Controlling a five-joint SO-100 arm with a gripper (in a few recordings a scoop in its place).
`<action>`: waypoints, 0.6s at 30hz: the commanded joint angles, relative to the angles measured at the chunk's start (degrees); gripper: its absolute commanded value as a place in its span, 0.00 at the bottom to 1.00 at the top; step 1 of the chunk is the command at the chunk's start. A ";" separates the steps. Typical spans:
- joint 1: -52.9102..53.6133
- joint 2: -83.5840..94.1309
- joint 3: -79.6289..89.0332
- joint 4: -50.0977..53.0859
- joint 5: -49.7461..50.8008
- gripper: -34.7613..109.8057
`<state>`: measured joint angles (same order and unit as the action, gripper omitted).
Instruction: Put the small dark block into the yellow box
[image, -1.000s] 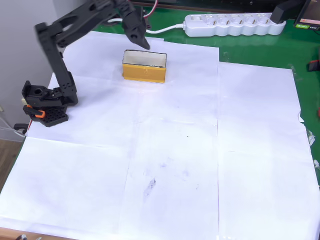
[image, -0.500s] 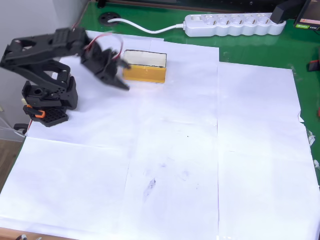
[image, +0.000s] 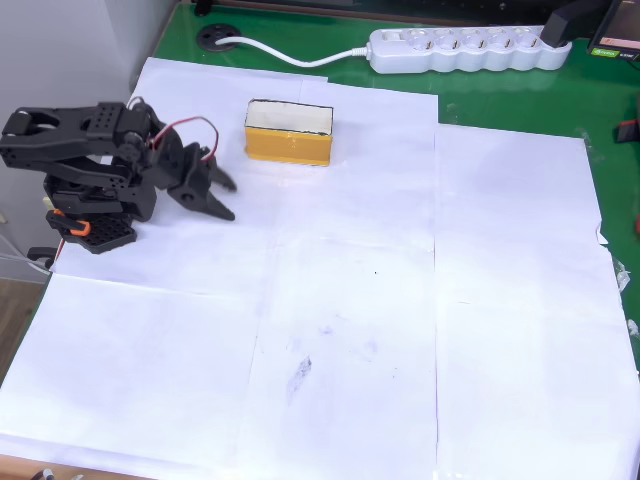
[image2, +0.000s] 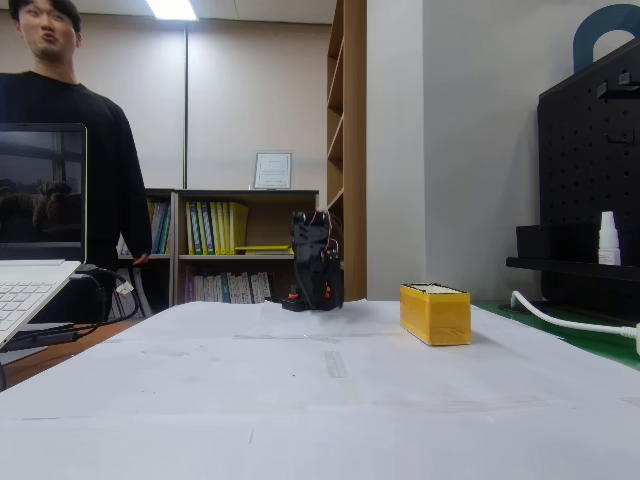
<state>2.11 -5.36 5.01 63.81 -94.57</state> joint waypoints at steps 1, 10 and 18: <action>-0.18 -3.87 0.97 6.50 0.97 0.28; -1.05 -5.19 0.97 16.44 5.27 0.28; -2.64 -5.19 0.97 21.01 7.56 0.28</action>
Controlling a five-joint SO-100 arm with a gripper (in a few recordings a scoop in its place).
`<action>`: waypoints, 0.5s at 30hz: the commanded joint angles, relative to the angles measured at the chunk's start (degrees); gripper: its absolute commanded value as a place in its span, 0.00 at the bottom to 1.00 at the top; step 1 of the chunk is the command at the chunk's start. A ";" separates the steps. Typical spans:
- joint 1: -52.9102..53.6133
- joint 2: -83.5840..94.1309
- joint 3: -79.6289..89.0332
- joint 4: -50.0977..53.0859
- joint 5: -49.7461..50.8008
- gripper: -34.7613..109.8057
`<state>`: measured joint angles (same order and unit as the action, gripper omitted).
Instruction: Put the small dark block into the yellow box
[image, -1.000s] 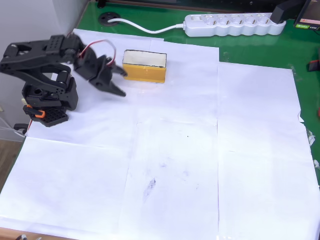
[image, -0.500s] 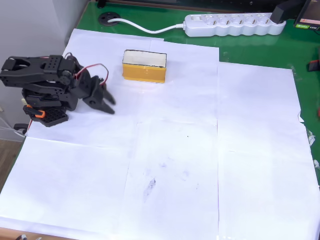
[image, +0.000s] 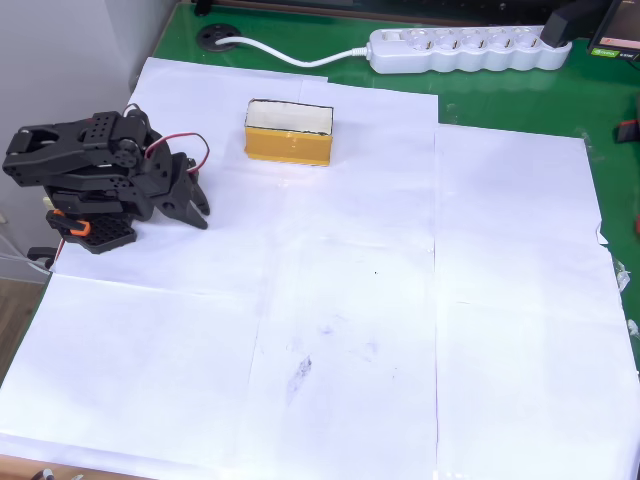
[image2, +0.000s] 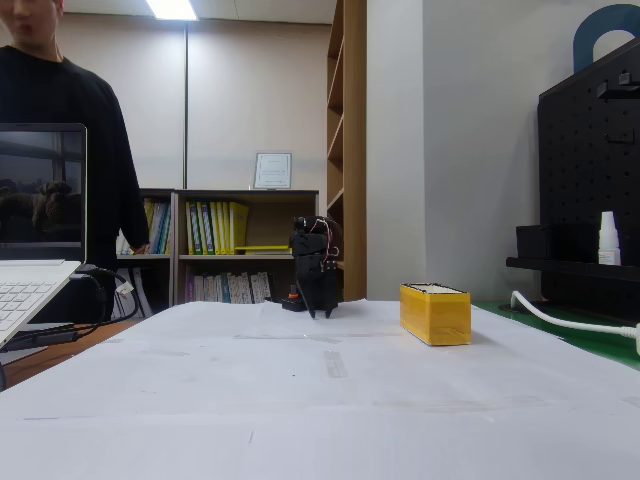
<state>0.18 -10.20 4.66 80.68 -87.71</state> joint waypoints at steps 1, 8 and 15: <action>-0.79 -0.35 1.32 4.31 1.23 0.28; -0.44 -0.35 1.32 5.10 1.76 0.28; -0.70 -0.53 1.32 5.27 0.97 0.28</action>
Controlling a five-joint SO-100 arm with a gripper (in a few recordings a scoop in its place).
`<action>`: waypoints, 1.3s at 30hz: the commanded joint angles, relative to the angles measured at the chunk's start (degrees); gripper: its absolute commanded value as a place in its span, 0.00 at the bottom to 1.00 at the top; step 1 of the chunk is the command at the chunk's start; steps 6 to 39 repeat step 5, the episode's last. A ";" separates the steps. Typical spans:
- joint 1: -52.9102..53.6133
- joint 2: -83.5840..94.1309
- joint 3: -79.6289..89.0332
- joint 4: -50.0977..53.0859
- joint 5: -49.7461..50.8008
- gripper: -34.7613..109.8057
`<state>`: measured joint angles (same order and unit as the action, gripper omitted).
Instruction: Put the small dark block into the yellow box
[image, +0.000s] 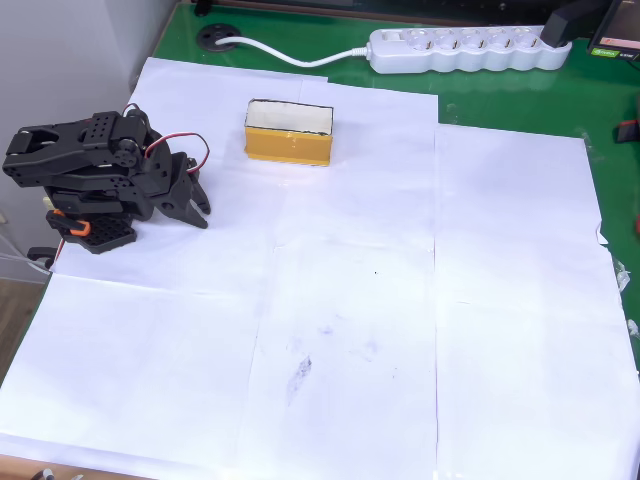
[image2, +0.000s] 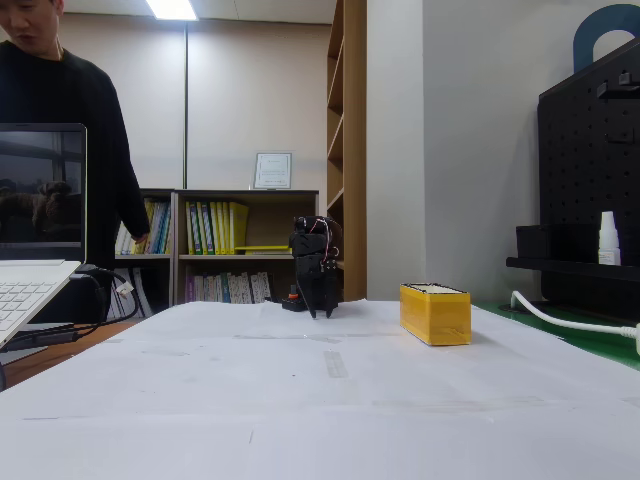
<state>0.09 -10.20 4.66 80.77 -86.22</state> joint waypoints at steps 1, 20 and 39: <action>-0.62 -0.53 1.32 5.19 -0.53 0.28; -0.62 -0.53 1.32 5.19 -0.53 0.28; -0.62 -0.53 1.32 5.19 -0.53 0.28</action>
